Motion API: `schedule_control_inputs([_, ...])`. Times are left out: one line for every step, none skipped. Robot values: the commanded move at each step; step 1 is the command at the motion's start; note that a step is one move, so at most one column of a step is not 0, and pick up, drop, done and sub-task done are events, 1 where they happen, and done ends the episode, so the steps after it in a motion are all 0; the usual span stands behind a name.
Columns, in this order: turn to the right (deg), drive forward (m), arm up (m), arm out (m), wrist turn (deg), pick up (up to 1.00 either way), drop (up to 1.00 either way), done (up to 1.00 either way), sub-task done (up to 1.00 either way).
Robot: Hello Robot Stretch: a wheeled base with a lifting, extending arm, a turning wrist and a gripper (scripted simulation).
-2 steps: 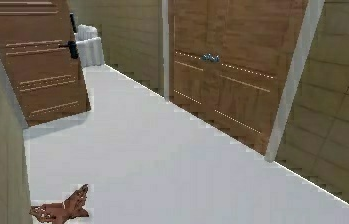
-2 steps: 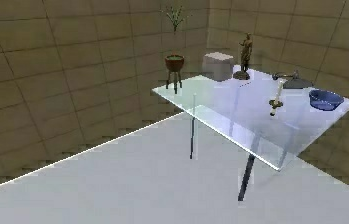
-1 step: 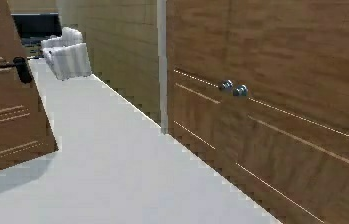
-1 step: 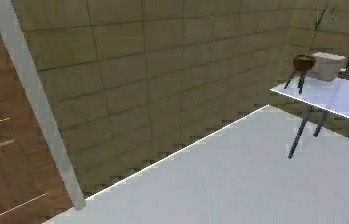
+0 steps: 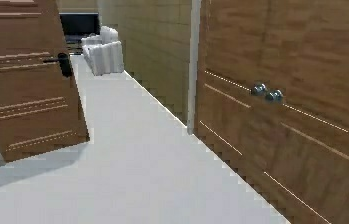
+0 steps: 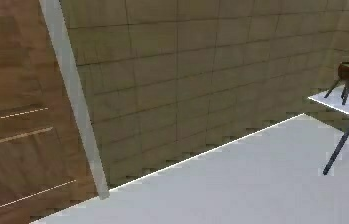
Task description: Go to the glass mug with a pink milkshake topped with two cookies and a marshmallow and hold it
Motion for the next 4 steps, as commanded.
schedule_control_inputs([0.0,0.25,0.0,0.0,0.0,0.0,0.0,0.0,0.0])
schedule_control_inputs([-12.0,0.0,0.0,0.0,0.0,0.0,0.0,0.0,0.0])
schedule_control_inputs([0.0,1.0,0.0,0.0,0.0,0.0,0.0,0.0,0.0])
schedule_control_inputs([-3.0,0.0,0.0,0.0,0.0,0.0,0.0,0.0,0.0])
